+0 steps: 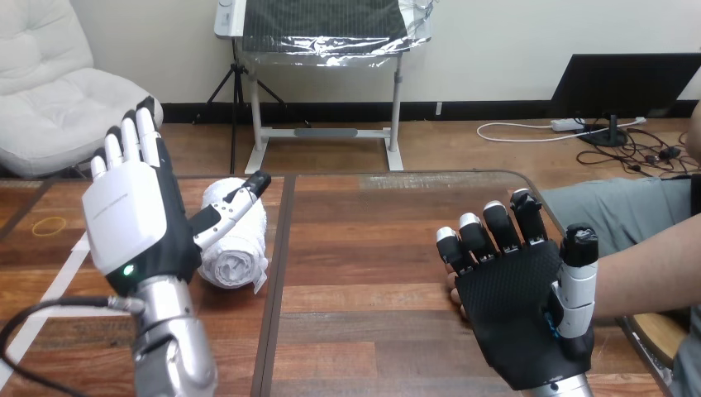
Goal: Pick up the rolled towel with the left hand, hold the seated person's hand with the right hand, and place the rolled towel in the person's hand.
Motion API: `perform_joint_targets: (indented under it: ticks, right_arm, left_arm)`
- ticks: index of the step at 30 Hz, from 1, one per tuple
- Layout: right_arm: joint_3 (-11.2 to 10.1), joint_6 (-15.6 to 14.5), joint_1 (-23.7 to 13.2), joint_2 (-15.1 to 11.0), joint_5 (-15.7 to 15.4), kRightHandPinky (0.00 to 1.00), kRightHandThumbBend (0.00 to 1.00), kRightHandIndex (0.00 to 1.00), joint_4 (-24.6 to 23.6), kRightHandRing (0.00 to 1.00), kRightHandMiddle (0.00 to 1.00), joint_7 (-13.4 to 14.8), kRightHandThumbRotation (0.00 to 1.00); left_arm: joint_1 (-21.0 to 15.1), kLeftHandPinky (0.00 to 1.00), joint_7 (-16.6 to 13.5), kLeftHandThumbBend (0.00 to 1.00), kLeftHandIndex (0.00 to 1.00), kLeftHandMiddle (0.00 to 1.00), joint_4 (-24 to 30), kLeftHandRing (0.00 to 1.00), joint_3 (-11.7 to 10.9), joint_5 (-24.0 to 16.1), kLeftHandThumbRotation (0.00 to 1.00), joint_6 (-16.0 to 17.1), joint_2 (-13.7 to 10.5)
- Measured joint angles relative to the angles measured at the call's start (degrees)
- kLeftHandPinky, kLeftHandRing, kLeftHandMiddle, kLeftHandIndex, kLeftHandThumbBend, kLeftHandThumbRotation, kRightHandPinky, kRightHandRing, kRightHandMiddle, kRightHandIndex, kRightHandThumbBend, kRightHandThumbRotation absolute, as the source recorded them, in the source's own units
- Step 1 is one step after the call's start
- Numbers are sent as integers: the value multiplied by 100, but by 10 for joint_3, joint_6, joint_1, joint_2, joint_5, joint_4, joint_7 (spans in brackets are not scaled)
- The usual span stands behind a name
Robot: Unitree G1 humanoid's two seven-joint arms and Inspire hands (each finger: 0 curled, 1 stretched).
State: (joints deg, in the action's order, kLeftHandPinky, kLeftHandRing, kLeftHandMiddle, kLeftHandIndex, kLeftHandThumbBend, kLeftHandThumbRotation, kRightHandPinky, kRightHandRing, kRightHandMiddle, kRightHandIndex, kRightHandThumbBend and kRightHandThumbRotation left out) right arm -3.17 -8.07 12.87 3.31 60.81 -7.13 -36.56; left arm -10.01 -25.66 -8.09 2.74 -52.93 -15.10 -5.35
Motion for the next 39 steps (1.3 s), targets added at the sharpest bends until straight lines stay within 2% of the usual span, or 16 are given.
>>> perform_joint_targets:
  ticks: [3, 8, 19, 20, 26, 39]
  right_arm:
    - [0, 0, 0, 0, 0, 32, 88, 44, 0, 39, 44, 0, 23]
    - [0, 0, 0, 0, -2, 32, 88, 44, 0, 39, 44, 0, 24]
    - [0, 0, -1, 0, -6, 32, 88, 43, 2, 38, 43, 0, 25]
    - [0, 0, -2, 0, -7, 32, 88, 43, 3, 38, 43, 0, 25]
    - [-1, 0, -3, 0, -7, 32, 89, 43, 4, 38, 43, 0, 24]
    - [-1, 0, -6, 0, -7, 31, 89, 44, 6, 38, 43, 0, 24]
  left_arm:
    - [-11, 92, 5, 92, 98, 98, -12, 96, 7, 0, 82, -16, -3]
    - [-30, 90, 31, 93, 98, 98, -21, 96, 14, 7, 82, -47, -5]
    - [-80, 86, 118, 93, 97, 96, -43, 93, 37, 10, 83, -134, -5]
    - [-105, 87, 150, 93, 97, 96, -60, 92, 47, 13, 84, -164, -5]
    - [-127, 87, 170, 92, 95, 95, -77, 91, 57, 24, 85, -184, -4]
    - [-189, 87, 212, 92, 95, 93, -141, 90, 60, 70, 88, -222, -6]
